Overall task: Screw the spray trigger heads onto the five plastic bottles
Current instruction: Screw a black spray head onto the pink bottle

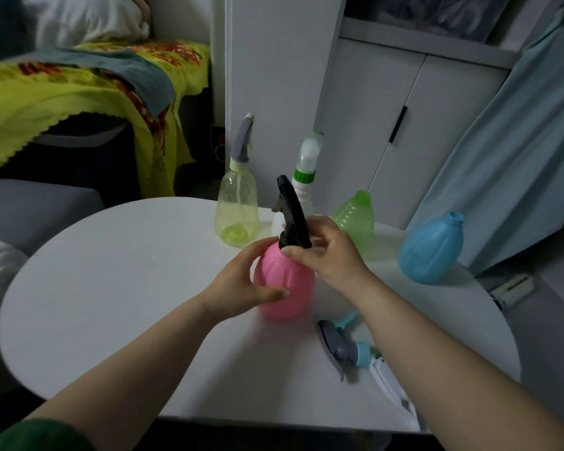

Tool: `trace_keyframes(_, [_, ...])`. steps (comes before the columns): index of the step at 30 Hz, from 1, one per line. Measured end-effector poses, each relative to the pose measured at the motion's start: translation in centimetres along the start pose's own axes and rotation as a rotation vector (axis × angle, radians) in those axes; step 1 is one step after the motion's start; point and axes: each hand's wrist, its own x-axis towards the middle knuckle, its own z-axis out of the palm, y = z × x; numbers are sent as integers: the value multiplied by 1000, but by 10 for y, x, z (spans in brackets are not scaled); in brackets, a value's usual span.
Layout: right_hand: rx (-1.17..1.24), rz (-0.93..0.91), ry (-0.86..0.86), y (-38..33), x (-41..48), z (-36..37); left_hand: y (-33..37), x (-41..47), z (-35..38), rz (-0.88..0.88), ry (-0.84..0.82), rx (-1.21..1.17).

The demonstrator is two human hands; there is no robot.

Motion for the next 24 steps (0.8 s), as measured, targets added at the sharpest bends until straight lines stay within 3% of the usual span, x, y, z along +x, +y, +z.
trace_keyframes(8, [50,-5,-10,-2,3,27,12,-5,-10,62,297,53])
trace_keyframes(12, [230,2,-97,-1,9,34,7,-5,-19,24,424,46])
trace_keyframes(15, [210,45,-6,9,11,42,0,-1,-39,-21,522,62])
trace_keyframes(18, [-38,129,-35,29,7,48,-12,3,-70,-88,629,78])
trace_keyframes(21, [-461,96,-241,54,1,51,-26,12,-101,-140,685,53])
trace_keyframes(24, [-727,45,-394,70,-2,60,-34,26,-120,-146,671,52])
